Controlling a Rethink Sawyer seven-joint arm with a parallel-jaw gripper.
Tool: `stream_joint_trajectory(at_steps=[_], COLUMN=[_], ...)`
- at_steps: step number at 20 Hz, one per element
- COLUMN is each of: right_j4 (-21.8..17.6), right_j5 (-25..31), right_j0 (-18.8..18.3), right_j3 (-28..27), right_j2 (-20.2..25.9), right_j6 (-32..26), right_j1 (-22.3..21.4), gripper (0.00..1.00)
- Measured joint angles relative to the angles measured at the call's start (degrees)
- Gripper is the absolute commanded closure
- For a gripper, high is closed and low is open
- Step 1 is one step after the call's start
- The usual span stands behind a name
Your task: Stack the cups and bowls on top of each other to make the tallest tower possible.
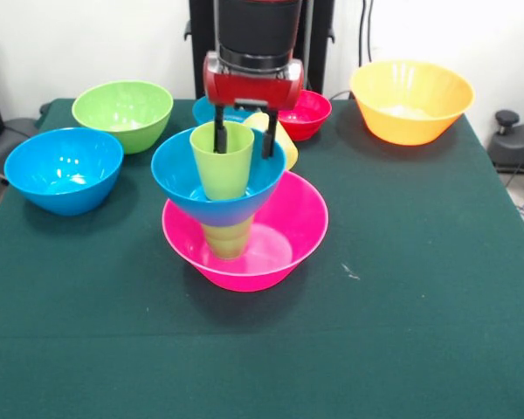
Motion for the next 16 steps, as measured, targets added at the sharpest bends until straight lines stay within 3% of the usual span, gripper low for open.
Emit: stream_joint_trajectory(at_steps=[5, 7, 16], right_j4=[2.4, 3.7, 5.5], right_j5=[6.5, 11.8, 23.0], right_j0=[-0.3, -0.3, -0.2], right_j3=[0.1, 0.0, -0.3], right_j2=[0.0, 0.0, 0.3], right_j6=[0.0, 0.0, 0.0], right_j1=[-4.2, -7.4, -14.5], gripper=[0.0, 0.0, 0.0])
